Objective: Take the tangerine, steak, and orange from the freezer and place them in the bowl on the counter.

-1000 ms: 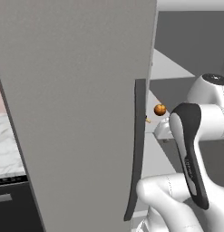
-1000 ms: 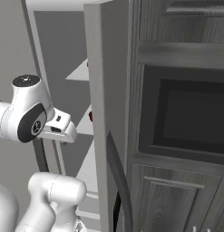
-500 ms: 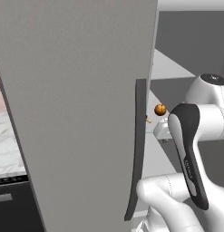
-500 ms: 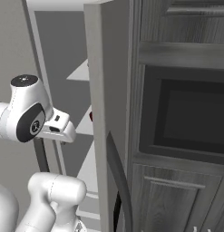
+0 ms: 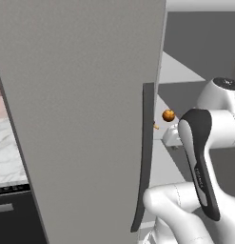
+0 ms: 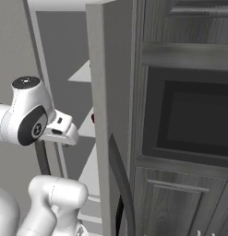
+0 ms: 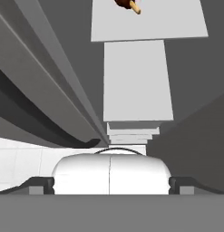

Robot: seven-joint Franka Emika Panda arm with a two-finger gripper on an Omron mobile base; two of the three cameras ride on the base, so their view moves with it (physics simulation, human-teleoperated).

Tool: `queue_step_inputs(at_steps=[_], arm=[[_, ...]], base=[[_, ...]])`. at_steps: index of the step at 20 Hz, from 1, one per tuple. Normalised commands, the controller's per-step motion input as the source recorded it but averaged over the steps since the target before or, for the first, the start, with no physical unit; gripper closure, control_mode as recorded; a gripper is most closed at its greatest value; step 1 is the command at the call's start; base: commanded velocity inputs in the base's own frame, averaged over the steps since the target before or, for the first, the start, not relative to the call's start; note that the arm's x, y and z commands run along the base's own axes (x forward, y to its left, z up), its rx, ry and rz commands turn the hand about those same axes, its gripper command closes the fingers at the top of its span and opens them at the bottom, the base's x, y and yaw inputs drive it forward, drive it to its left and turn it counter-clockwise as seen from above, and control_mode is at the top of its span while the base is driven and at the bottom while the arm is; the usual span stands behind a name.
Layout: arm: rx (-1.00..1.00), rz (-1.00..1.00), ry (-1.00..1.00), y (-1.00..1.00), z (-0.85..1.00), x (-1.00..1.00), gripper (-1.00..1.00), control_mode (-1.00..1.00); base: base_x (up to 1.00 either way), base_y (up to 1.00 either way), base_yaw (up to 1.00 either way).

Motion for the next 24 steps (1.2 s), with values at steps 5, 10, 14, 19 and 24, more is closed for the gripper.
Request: queue_step_inputs(at_steps=[5, 10, 14, 19, 24], arm=[[0.02, -0.01, -0.13, -0.25, 0.35, 0.23, -1.0, -1.0], [0.02, -0.01, -0.25, 0.0, 0.79, 0.03, -1.0, -1.0], [0.0, 0.0, -0.41, -0.02, 0.66, 0.2, -1.0, -1.0], [0.07, 0.0, -0.24, -0.1, 0.33, 0.74, -1.0, -1.0], [0.03, 0.0, -0.26, -0.14, 0.38, 0.7, -1.0, -1.0]], base=[[0.0, 0.0, 0.0], [0.0, 0.0, 0.0], [0.0, 0.0, 0.0], [0.0, 0.0, 0.0], [0.0, 0.0, 0.0]])
